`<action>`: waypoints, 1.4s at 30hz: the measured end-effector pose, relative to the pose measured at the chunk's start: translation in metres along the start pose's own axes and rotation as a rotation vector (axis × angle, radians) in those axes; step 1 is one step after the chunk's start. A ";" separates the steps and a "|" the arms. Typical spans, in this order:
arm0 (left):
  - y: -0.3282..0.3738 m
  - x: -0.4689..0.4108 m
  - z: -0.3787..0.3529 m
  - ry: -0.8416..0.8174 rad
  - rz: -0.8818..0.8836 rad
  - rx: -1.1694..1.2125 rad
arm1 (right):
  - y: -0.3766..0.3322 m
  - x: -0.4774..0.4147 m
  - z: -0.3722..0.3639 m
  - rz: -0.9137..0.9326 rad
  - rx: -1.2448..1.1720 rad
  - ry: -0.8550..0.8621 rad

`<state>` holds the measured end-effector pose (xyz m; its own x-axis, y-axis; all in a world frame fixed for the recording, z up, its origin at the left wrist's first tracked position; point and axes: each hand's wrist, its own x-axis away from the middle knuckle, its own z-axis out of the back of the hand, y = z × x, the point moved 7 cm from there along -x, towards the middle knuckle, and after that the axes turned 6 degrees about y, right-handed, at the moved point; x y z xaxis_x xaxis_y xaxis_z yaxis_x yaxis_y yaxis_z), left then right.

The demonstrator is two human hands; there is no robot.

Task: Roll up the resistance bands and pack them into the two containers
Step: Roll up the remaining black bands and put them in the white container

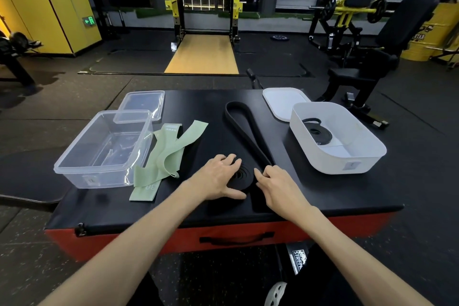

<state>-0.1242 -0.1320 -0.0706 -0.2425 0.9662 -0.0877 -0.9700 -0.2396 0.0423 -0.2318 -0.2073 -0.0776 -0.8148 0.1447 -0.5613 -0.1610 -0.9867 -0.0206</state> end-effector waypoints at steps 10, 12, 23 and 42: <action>0.007 0.001 0.002 0.005 -0.172 -0.128 | 0.011 0.011 0.004 0.040 0.042 -0.147; 0.009 0.001 -0.001 0.018 -0.138 -0.179 | 0.009 0.010 0.002 0.036 0.082 -0.129; 0.012 0.001 -0.009 0.032 0.084 -0.218 | -0.001 0.004 0.000 0.015 0.137 0.006; 0.000 0.003 -0.012 0.056 0.255 0.123 | 0.005 0.001 -0.007 -0.080 0.035 0.073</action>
<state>-0.1249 -0.1299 -0.0826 -0.4820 0.8688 -0.1132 -0.8689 -0.4573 0.1896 -0.2299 -0.2128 -0.0838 -0.7560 0.2157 -0.6180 -0.2444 -0.9689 -0.0391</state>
